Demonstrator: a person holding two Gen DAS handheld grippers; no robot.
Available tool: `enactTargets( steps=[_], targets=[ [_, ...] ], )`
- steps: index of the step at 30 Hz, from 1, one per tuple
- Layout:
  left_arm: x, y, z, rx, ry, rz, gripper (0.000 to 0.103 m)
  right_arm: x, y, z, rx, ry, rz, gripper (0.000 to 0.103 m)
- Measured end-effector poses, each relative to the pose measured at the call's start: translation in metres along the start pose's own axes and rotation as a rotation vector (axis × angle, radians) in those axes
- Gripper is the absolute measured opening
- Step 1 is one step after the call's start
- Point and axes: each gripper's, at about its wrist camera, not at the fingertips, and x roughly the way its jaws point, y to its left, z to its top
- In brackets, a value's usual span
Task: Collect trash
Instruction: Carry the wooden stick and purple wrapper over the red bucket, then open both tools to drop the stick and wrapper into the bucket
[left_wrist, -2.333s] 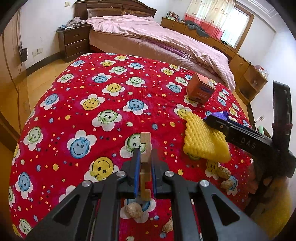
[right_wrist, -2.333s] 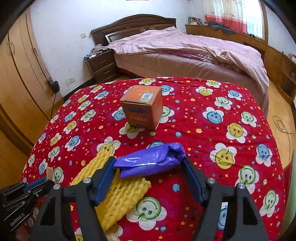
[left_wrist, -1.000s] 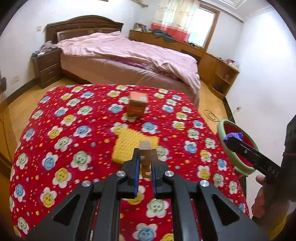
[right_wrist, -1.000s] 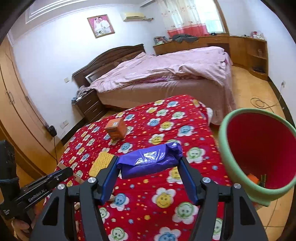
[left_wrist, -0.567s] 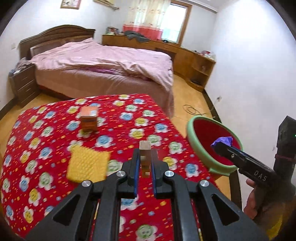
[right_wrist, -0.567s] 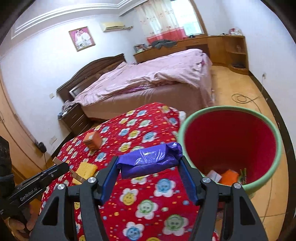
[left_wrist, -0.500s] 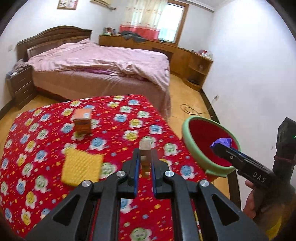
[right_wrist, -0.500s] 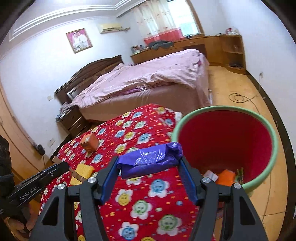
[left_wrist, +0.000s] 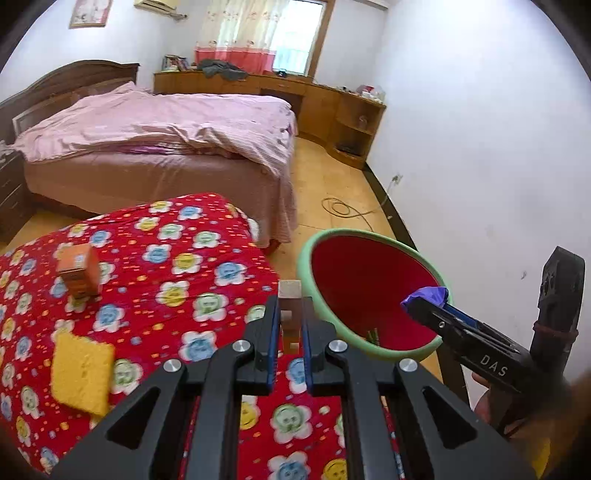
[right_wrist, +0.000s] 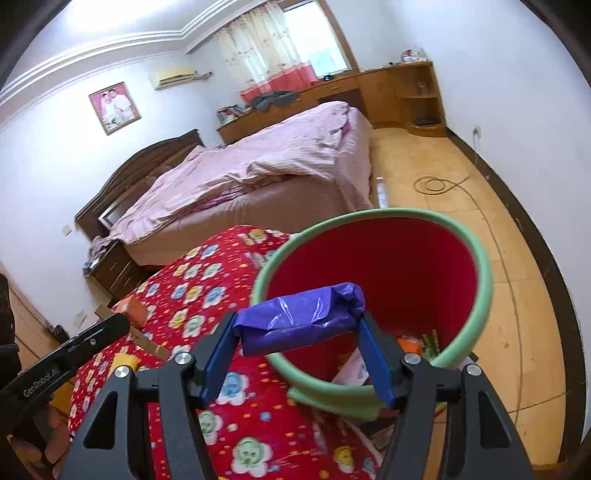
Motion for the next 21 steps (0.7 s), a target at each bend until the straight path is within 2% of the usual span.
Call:
enactTargets(
  steps=[10,21],
  targets=[
    [0.043,-0.032,0.005,0.042,0.042,-0.068,0.010,0.009,-0.038,0.002,0.054,-0.002,-0.058,0.068],
    [0.079,-0.054,0.007,0.043,0.097,-0.131,0.010,0.019,-0.057,0.001,0.079,0.009,-0.086,0.072]
  ],
)
